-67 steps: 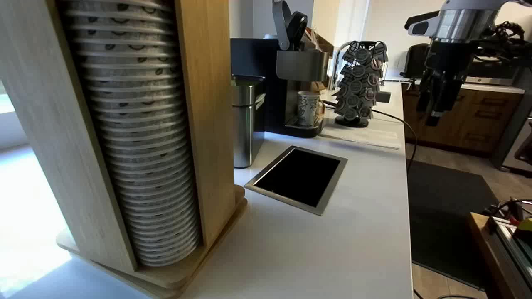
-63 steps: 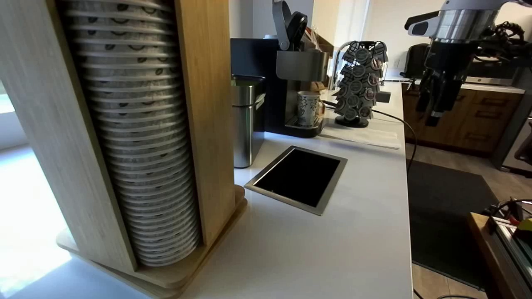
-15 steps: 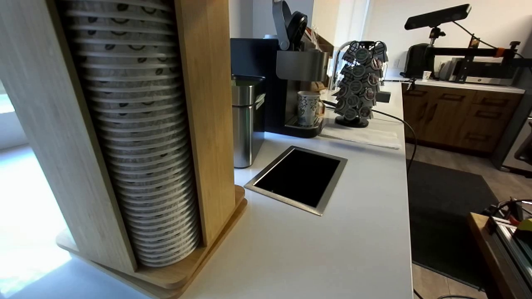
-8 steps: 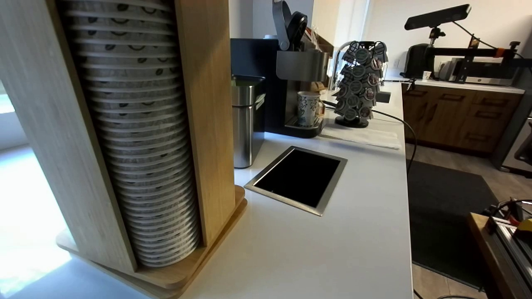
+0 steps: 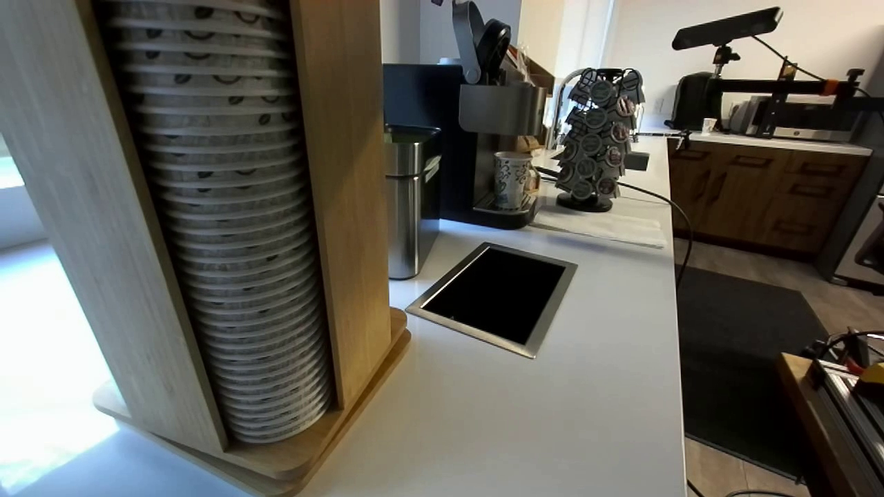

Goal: Close the lid of the coffeemaker

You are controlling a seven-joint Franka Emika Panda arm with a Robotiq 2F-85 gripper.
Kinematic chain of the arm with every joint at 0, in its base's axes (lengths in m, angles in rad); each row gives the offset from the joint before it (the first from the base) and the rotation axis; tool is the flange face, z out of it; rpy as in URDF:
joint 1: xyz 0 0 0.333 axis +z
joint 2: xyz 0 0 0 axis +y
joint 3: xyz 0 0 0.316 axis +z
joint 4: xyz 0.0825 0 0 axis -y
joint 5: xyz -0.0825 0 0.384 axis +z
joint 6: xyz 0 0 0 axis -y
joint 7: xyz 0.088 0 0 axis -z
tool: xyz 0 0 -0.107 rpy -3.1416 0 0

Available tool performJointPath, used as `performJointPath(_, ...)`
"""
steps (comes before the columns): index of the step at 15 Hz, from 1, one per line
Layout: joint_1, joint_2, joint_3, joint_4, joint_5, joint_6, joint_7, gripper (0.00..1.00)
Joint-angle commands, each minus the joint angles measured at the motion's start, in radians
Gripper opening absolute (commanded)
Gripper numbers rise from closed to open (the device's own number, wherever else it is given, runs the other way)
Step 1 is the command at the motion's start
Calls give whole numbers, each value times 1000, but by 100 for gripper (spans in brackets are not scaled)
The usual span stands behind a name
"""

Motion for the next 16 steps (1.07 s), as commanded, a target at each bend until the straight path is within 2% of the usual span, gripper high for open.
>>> performJointPath(1, 1, 68, -27, 93, -23, -1, 18, 0)
performJointPath(9, 18, 89, -80, 122, -49, -57, 1, 0)
performJointPath(16, 51, 61, -107, 123, -69, -209, -50, 0)
